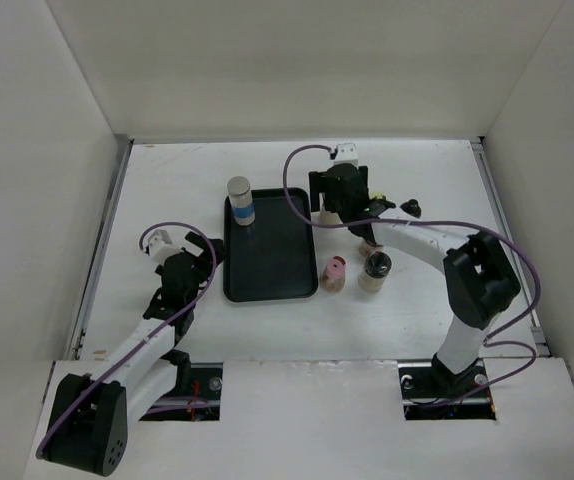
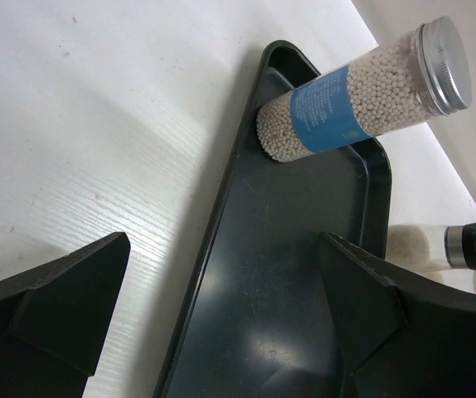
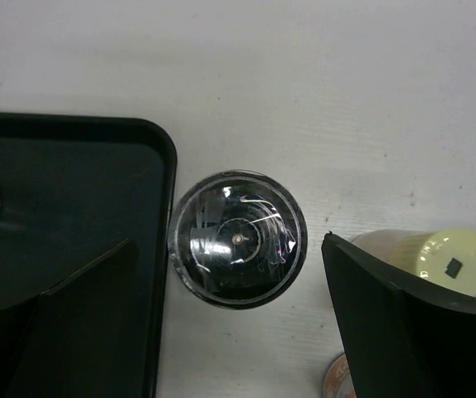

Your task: Organize the condiment bottles

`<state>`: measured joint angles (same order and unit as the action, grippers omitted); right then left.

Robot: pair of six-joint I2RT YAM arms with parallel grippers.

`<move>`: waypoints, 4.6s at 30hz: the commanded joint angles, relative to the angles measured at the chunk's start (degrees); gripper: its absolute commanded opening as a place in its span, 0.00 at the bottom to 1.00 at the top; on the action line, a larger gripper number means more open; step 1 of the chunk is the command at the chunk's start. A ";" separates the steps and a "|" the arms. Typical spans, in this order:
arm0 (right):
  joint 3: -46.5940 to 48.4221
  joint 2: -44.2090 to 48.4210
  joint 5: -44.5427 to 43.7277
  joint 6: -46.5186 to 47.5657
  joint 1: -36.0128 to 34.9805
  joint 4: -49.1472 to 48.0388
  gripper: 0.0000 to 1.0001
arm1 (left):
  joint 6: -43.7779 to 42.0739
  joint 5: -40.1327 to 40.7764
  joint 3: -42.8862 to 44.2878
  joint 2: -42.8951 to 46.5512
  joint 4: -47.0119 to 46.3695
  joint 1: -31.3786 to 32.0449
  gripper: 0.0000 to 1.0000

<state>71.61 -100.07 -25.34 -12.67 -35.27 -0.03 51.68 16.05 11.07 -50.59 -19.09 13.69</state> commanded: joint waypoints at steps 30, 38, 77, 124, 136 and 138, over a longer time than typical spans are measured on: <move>11.08 -2.83 -2.00 5.28 -7.13 -9.63 0.55 | -0.53 1.17 -0.35 -0.48 -3.76 0.68 1.00; 21.36 -14.52 0.12 3.97 -10.65 -11.22 0.55 | -0.62 1.00 -0.44 -0.56 -3.94 0.76 1.00; -10.51 15.06 -4.80 -5.26 -14.52 -9.47 0.39 | -0.70 0.29 -0.44 -0.83 -4.55 1.20 1.00; -4.22 8.52 -2.97 -4.03 -10.93 -6.11 0.45 | -0.79 0.03 -0.35 -1.00 -4.90 1.47 1.00; 12.49 -12.16 -0.06 -1.84 -6.53 -10.25 0.45 | -0.79 0.38 -0.96 0.14 -4.90 0.32 1.00; 13.02 -13.13 0.20 -1.84 -6.44 -10.69 0.45 | -0.79 -0.14 -0.88 -0.12 -4.82 0.24 1.00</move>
<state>80.88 -113.21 -25.91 -15.16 -42.19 -4.99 51.40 16.21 10.44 -50.65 -21.23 14.26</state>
